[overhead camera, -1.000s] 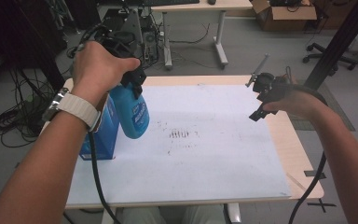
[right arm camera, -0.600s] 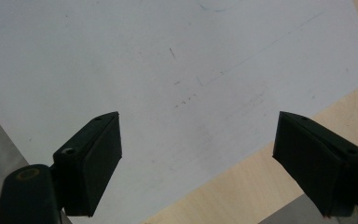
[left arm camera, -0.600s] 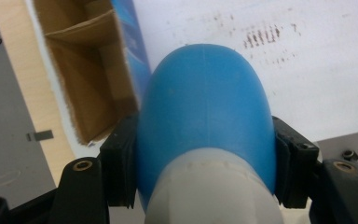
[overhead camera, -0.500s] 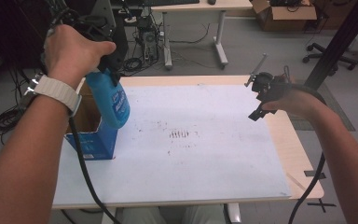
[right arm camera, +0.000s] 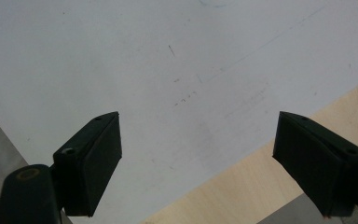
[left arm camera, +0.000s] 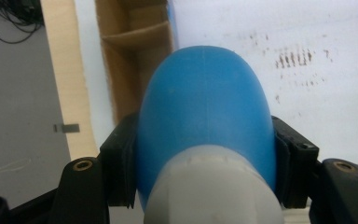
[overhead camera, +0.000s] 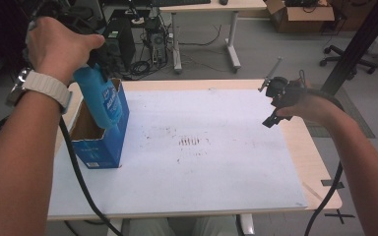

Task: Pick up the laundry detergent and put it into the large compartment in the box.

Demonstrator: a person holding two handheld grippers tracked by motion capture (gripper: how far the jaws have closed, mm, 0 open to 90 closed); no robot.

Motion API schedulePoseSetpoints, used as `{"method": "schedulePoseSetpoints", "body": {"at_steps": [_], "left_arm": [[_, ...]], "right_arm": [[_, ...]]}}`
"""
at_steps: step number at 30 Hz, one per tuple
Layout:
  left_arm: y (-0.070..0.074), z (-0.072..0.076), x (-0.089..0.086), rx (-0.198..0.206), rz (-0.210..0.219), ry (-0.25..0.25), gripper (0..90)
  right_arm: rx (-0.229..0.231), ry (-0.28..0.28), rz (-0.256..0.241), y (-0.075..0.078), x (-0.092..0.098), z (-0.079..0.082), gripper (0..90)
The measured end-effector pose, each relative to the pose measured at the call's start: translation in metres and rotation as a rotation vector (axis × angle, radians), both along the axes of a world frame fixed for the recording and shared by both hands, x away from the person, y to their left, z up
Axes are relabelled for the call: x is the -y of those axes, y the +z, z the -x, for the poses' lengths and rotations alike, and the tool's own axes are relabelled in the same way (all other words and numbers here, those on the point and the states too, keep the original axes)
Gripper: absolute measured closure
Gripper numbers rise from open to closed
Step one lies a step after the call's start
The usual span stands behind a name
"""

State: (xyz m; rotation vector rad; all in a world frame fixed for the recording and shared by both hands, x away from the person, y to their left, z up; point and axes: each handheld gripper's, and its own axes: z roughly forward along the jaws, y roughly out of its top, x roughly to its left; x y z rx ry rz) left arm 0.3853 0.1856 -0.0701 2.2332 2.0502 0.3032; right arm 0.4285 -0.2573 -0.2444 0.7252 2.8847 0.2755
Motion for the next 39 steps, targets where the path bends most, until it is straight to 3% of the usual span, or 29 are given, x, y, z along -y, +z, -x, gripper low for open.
{"method": "schedulePoseSetpoints", "body": {"at_steps": [9,15,20,32,39], "left_arm": [[-0.008,-0.006,-0.017,0.033,-0.028,0.028,37.6],[-0.019,-0.011,-0.032,0.055,-0.015,0.044,37.6],[-0.031,-0.016,-0.042,0.052,-0.033,0.041,37.6],[-0.078,-0.027,-0.057,0.032,-0.029,0.021,37.7],[-0.114,-0.030,-0.065,0.028,-0.025,0.014,37.6]], "right_arm": [[-0.003,-0.008,0.000,0.000,0.003,-0.002,15.3],[-0.003,-0.014,-0.003,0.000,0.004,-0.002,15.3],[-0.005,-0.022,-0.001,-0.001,0.006,-0.003,15.3],[-0.012,-0.028,0.008,-0.006,0.004,-0.006,15.3],[-0.015,-0.033,0.009,-0.006,0.004,-0.005,15.4]]}}
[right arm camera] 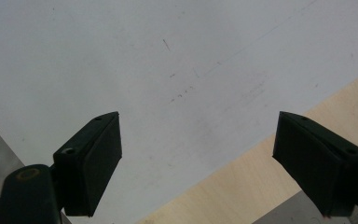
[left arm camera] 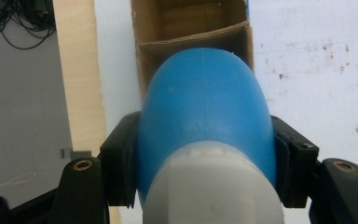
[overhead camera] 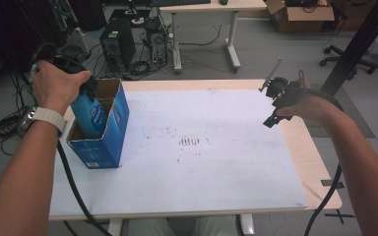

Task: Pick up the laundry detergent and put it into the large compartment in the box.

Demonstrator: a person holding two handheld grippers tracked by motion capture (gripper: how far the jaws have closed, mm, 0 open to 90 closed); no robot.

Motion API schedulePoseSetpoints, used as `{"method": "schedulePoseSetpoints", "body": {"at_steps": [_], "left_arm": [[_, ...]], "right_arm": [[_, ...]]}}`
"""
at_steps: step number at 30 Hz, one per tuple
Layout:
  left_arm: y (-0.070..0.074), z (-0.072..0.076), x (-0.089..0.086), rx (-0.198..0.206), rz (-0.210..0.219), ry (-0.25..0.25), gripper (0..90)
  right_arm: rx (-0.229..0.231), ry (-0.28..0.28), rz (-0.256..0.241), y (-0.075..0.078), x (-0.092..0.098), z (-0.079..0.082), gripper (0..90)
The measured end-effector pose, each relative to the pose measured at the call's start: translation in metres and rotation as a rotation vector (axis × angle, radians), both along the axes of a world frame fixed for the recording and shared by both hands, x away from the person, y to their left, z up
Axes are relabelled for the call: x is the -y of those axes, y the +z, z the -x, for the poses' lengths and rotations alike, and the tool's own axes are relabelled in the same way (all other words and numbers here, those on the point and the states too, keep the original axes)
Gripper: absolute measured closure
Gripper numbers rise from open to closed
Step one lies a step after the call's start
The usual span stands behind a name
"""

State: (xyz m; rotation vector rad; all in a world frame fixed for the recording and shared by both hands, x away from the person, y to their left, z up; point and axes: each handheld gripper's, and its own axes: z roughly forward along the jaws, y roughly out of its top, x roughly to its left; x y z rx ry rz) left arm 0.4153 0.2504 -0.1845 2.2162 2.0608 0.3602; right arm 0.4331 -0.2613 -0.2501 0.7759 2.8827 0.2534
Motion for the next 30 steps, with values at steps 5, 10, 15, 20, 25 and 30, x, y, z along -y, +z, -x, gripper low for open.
{"method": "schedulePoseSetpoints", "body": {"at_steps": [5,10,15,20,25,30], "left_arm": [[-0.022,0.000,-0.004,0.008,0.016,-0.004,37.6],[-0.038,-0.001,-0.005,-0.008,0.008,-0.014,37.6],[-0.057,-0.001,-0.007,-0.014,0.015,-0.015,37.6],[-0.068,-0.002,-0.008,-0.023,0.012,-0.022,37.6],[-0.076,-0.003,-0.007,-0.035,0.016,-0.020,37.6],[-0.084,-0.004,-0.006,-0.046,0.021,-0.022,37.6]], "right_arm": [[-0.001,0.003,0.004,-0.001,-0.002,0.000,15.4],[-0.002,0.002,0.006,-0.002,-0.003,-0.001,15.4],[-0.003,0.003,0.010,-0.002,-0.004,-0.001,15.3],[-0.004,0.003,0.009,-0.003,-0.004,-0.001,15.3],[-0.004,0.001,0.010,-0.003,-0.004,-0.001,15.4],[-0.006,0.001,0.010,-0.003,-0.003,-0.001,15.4]]}}
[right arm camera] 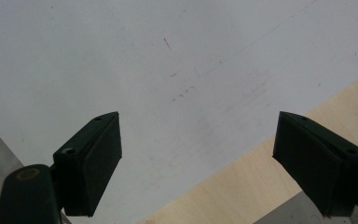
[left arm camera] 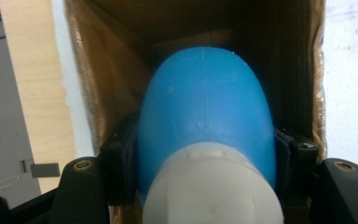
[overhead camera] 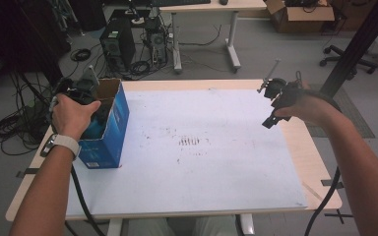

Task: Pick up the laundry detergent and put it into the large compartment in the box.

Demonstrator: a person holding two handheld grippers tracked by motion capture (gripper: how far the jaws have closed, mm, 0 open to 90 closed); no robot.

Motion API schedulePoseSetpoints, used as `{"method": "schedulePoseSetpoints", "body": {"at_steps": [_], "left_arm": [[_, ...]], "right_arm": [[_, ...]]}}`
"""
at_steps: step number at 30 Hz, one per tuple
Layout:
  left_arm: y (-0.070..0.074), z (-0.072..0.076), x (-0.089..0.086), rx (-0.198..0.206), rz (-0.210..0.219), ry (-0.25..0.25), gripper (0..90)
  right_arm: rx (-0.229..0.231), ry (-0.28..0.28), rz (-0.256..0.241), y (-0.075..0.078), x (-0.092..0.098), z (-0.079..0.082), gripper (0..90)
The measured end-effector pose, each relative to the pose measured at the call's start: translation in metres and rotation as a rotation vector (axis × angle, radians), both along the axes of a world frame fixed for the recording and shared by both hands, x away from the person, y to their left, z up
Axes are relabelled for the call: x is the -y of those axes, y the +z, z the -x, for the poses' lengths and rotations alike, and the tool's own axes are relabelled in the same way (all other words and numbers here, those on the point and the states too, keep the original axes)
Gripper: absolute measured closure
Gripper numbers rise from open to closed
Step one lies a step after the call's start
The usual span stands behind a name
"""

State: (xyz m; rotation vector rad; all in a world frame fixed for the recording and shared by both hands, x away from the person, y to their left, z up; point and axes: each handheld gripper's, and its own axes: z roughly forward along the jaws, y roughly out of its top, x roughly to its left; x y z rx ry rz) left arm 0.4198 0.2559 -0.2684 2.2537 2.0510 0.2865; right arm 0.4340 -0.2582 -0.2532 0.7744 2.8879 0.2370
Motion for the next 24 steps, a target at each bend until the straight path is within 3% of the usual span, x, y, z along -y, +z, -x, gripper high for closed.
{"method": "schedulePoseSetpoints", "body": {"at_steps": [11,24], "left_arm": [[-0.0078,-0.0032,-0.0003,-0.021,0.005,-0.002,37.5],[-0.0036,-0.0030,-0.0055,0.005,0.040,0.003,31.2]], "right_arm": [[-0.005,-0.009,-0.004,-0.0027,0.0045,-0.0002,15.4],[-0.005,-0.002,-0.002,-0.0025,0.0025,0.0009,15.5]]}}
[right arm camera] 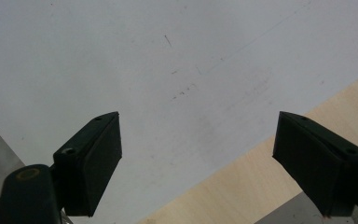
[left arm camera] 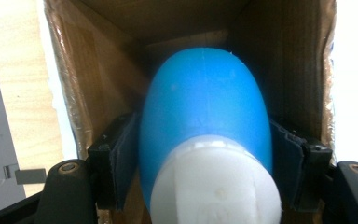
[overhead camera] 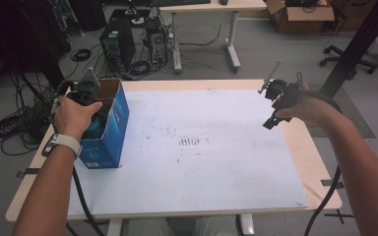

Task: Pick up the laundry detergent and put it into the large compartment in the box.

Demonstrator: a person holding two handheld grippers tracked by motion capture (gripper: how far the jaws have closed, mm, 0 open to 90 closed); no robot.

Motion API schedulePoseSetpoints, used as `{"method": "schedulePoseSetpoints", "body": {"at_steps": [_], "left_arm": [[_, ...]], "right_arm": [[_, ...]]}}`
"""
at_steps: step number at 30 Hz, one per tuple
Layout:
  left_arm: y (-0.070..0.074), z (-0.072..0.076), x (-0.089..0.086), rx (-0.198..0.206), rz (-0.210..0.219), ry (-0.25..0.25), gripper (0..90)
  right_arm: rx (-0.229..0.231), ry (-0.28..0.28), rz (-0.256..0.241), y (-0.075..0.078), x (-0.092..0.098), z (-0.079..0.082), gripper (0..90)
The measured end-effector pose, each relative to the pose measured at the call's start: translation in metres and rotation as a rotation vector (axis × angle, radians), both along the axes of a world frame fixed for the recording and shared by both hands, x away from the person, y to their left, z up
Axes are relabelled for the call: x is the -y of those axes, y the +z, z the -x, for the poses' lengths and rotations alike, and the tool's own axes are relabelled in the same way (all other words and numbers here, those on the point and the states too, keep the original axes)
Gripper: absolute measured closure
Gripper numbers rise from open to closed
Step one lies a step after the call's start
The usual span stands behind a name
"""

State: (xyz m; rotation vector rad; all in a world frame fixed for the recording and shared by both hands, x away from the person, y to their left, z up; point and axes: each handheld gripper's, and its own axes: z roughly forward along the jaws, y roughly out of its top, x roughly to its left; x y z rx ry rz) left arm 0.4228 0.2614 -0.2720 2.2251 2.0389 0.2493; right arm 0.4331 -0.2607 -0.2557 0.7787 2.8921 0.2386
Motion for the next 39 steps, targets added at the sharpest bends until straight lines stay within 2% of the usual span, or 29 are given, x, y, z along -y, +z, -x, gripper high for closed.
{"method": "schedulePoseSetpoints", "body": {"at_steps": [9,11,12,19,20,21,24,27,31,34,39], "left_arm": [[0.016,0.004,-0.002,0.036,0.000,0.001,26.8],[0.028,0.007,-0.002,0.059,-0.007,-0.003,26.6],[0.028,0.007,-0.002,0.059,-0.007,-0.003,26.5],[0.058,0.022,0.007,0.073,-0.012,-0.065,25.8],[0.058,0.022,0.007,0.073,-0.012,-0.065,25.8],[0.066,0.026,0.010,0.085,-0.010,-0.081,25.7],[0.077,0.034,0.017,0.078,-0.026,-0.118,24.5],[0.088,0.043,0.026,0.074,-0.013,-0.172,23.5],[0.097,0.056,0.039,0.078,0.008,-0.231,22.6],[0.100,0.064,0.048,0.066,0.020,-0.275,17.6],[0.106,0.079,0.065,0.082,0.036,-0.356,17.9]], "right_arm": [[0.004,0.000,0.000,0.003,0.000,0.002,15.5],[0.008,-0.002,0.000,0.005,0.000,0.004,15.5],[0.009,-0.001,0.000,0.006,0.000,0.004,15.5],[0.015,0.002,0.002,0.009,-0.002,0.008,15.6],[0.015,0.002,0.002,0.009,-0.002,0.008,15.6],[0.016,0.001,0.000,0.010,-0.002,0.009,15.6],[0.021,0.003,0.001,0.013,-0.003,0.010,15.5],[0.027,0.004,-0.001,0.016,-0.004,0.012,15.6],[0.030,0.005,-0.002,0.018,-0.005,0.014,15.5],[0.030,0.008,-0.001,0.018,-0.005,0.015,15.5],[0.035,0.008,-0.004,0.020,-0.005,0.017,15.5]]}}
